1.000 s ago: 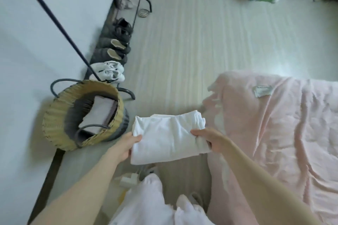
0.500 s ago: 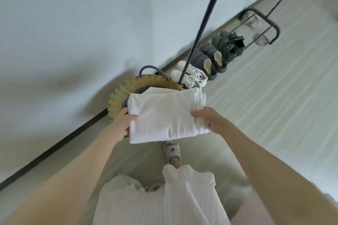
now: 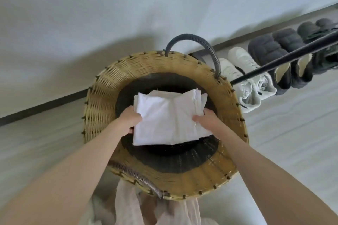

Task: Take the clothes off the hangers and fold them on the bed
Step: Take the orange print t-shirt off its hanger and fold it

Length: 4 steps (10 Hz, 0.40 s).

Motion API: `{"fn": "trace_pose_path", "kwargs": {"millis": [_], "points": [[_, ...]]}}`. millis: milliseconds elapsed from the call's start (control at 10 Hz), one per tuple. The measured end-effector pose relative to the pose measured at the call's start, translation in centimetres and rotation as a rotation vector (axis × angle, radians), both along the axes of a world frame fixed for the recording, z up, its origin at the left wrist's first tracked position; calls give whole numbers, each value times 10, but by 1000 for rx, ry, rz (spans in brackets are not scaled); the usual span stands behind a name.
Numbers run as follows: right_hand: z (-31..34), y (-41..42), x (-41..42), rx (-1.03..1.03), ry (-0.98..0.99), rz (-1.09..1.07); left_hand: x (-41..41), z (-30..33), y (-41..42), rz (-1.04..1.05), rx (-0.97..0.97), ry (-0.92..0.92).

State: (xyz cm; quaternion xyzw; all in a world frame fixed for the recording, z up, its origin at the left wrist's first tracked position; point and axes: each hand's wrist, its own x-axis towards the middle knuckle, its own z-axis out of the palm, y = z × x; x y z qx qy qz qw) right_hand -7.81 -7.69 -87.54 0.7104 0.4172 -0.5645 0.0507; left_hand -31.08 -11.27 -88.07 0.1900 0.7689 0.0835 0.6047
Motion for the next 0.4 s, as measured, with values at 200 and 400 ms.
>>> {"fn": "trace_pose_path", "kwargs": {"millis": [200, 400], "points": [[-80, -2, 13, 95, -180, 27, -3, -73, 4, -232, -11, 129], [-31, -12, 8, 140, -285, 192, -8, -18, -9, -524, -37, 284]]}}
